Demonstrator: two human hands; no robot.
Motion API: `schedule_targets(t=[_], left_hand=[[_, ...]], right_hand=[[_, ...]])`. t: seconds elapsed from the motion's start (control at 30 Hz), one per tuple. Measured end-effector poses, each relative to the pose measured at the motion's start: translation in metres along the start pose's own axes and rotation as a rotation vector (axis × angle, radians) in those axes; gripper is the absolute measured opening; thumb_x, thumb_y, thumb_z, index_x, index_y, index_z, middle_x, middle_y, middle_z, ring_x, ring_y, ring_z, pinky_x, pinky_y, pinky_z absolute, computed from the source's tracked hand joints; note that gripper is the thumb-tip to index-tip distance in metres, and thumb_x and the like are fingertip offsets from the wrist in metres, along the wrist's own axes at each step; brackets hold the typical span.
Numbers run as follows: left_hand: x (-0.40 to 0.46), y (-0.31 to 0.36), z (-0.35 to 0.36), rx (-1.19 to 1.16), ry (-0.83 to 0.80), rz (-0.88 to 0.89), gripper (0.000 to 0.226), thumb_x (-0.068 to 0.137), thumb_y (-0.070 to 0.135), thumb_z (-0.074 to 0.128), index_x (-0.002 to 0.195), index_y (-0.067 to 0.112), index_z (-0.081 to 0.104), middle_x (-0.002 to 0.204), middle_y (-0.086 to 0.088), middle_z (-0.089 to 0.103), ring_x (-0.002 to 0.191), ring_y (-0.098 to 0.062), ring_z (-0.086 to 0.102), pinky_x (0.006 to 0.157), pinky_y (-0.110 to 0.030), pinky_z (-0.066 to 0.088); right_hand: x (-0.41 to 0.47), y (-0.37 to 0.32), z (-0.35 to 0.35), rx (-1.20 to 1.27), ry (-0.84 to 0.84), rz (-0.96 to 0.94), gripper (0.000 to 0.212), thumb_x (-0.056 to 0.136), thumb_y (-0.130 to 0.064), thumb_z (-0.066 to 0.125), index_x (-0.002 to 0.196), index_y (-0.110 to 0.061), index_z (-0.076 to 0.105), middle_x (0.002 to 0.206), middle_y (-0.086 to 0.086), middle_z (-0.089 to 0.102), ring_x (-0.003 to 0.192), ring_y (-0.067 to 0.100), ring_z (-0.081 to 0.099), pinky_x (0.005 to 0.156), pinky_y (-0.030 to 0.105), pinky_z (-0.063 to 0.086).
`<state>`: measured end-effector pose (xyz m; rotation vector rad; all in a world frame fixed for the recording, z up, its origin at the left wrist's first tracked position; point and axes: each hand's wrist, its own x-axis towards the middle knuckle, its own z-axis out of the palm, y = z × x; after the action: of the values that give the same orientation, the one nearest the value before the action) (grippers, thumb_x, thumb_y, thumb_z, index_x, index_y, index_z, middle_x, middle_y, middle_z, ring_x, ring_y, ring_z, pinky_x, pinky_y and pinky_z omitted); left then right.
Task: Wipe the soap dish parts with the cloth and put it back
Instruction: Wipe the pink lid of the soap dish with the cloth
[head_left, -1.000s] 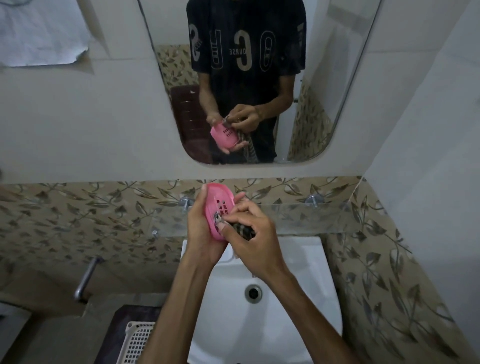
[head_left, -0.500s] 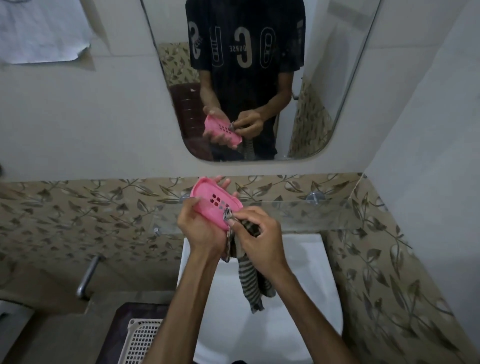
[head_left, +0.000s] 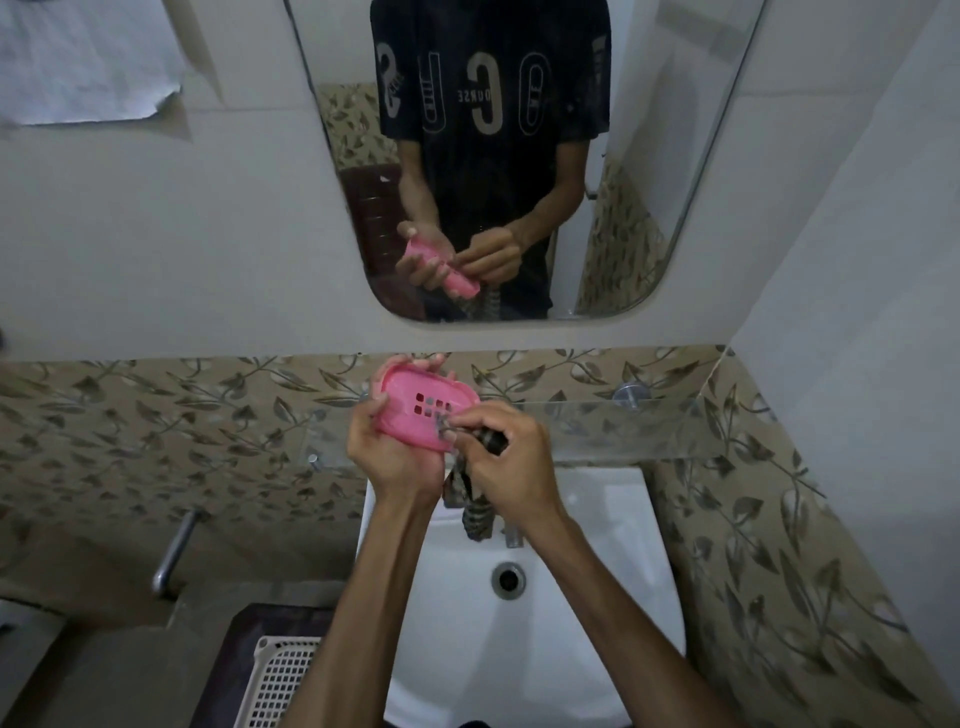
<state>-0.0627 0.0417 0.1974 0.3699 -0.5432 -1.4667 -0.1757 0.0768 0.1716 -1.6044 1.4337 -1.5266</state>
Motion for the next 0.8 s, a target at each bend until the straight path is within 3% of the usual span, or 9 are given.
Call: schedule_targets(t=[0.23,0.37,0.5,0.57,0.63,0.7,0.8], left_hand=[[0.007,-0.003,0.006,-0.060,0.028,0.058,0.049,0.063,0.026,0.055,0.107,0.005,0.056,0.105,-0.019,0.057,0.105,-0.033,0.061,0.113,-0.058,0.034],[0.011,-0.004,0.005,-0.040,0.011,0.105,0.054,0.057,0.023,0.060,0.107,0.002,0.055,0.102,-0.018,0.059,0.106,-0.034,0.062,0.117,-0.061,0.034],[0.007,-0.006,0.002,-0.059,0.023,0.079,0.049,0.059,0.020,0.060,0.105,0.003,0.056,0.100,-0.018,0.060,0.108,-0.035,0.059,0.122,-0.061,0.029],[0.004,-0.002,0.001,-0.060,0.026,0.000,0.039,0.067,0.020,0.062,0.103,0.005,0.059,0.103,-0.018,0.060,0.110,-0.035,0.060,0.119,-0.058,0.037],[0.004,0.006,-0.001,-0.003,0.030,-0.120,0.031,0.081,0.027,0.064,0.103,0.005,0.063,0.116,-0.026,0.059,0.120,-0.038,0.058,0.113,-0.056,0.044],[0.005,0.017,-0.007,0.090,0.011,-0.288,0.048,0.089,0.040,0.063,0.116,0.001,0.065,0.136,-0.032,0.054,0.129,-0.041,0.053,0.117,-0.060,0.038],[0.004,0.033,-0.019,0.149,-0.134,-0.578,0.079,0.090,0.050,0.059,0.148,-0.003,0.051,0.149,-0.033,0.051,0.131,-0.045,0.050,0.120,-0.063,0.028]], right_hand=[[0.000,-0.002,0.008,0.038,-0.035,-0.065,0.015,0.084,-0.006,0.082,0.096,-0.014,0.084,0.101,-0.002,0.079,0.100,0.006,0.072,0.094,0.023,0.057],[-0.006,0.005,0.007,0.153,0.085,0.260,0.015,0.087,-0.017,0.086,0.100,-0.024,0.082,0.112,0.002,0.068,0.100,0.000,0.068,0.088,0.011,0.054],[-0.003,0.003,0.009,0.488,0.069,0.605,0.011,0.089,-0.012,0.084,0.096,-0.021,0.082,0.096,0.004,0.083,0.091,0.016,0.078,0.089,0.031,0.062],[0.001,0.003,0.004,0.645,0.037,0.718,0.014,0.088,-0.005,0.082,0.090,-0.019,0.081,0.088,0.004,0.081,0.082,0.018,0.074,0.087,0.037,0.060],[0.002,0.005,-0.001,0.683,0.000,0.691,0.016,0.088,-0.002,0.081,0.089,-0.018,0.081,0.091,0.006,0.081,0.084,0.017,0.074,0.080,0.029,0.061],[0.004,0.005,-0.010,0.626,-0.066,0.582,0.022,0.089,0.000,0.080,0.087,-0.023,0.082,0.095,0.002,0.082,0.089,0.012,0.076,0.078,0.020,0.059],[0.016,0.005,-0.023,0.478,-0.182,0.416,0.031,0.089,0.002,0.079,0.086,-0.029,0.081,0.092,-0.005,0.082,0.089,0.007,0.075,0.081,0.020,0.061]])
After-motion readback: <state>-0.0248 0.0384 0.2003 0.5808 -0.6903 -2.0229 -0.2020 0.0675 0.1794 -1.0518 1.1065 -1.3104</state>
